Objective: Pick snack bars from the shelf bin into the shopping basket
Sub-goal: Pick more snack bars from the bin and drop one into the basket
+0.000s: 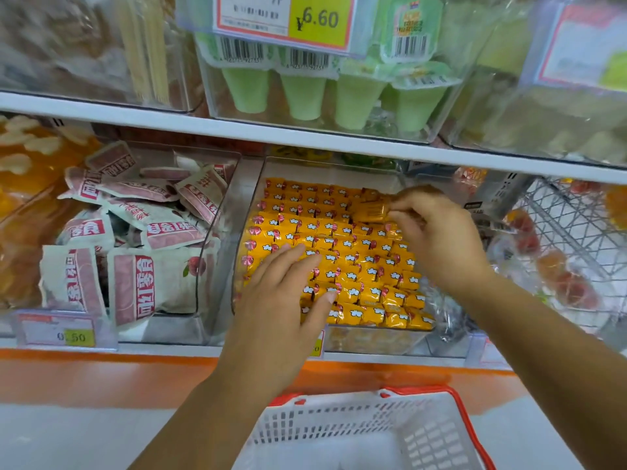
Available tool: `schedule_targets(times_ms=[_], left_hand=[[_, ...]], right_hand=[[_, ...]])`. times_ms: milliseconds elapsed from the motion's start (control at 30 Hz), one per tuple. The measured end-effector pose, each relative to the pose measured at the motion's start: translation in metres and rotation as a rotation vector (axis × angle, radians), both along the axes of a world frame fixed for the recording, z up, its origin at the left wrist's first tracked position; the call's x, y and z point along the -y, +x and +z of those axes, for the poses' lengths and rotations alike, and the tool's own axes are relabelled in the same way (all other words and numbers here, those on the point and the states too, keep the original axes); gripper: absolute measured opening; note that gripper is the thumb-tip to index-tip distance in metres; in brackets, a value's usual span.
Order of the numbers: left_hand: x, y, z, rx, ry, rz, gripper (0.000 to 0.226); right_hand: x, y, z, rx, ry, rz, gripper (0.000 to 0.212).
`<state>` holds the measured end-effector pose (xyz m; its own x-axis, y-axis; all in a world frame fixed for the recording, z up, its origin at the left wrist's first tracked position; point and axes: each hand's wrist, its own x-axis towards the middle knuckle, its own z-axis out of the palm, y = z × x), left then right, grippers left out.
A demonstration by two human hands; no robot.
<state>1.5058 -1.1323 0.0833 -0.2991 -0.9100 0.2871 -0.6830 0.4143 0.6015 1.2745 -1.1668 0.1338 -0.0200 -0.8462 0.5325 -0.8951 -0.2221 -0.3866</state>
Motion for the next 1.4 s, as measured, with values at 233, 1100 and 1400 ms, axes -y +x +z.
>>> schedule_targets(times_ms=[233,1100,1400], left_hand=[[-0.036,-0.003,0.025,-0.224,0.283,-0.123,0.065],[-0.047,0.011,0.032,-0.930,0.734,-0.180,0.030],[-0.052,0.015,0.037,-0.805,0.630,-0.108,0.031]], right_hand=[[-0.119,0.034,-0.002,0.740,0.004,0.147,0.016],[-0.147,0.018,-0.009,1.434,0.452,0.267,0.040],[-0.146,0.019,-0.014,1.272,0.375,0.178,0.030]])
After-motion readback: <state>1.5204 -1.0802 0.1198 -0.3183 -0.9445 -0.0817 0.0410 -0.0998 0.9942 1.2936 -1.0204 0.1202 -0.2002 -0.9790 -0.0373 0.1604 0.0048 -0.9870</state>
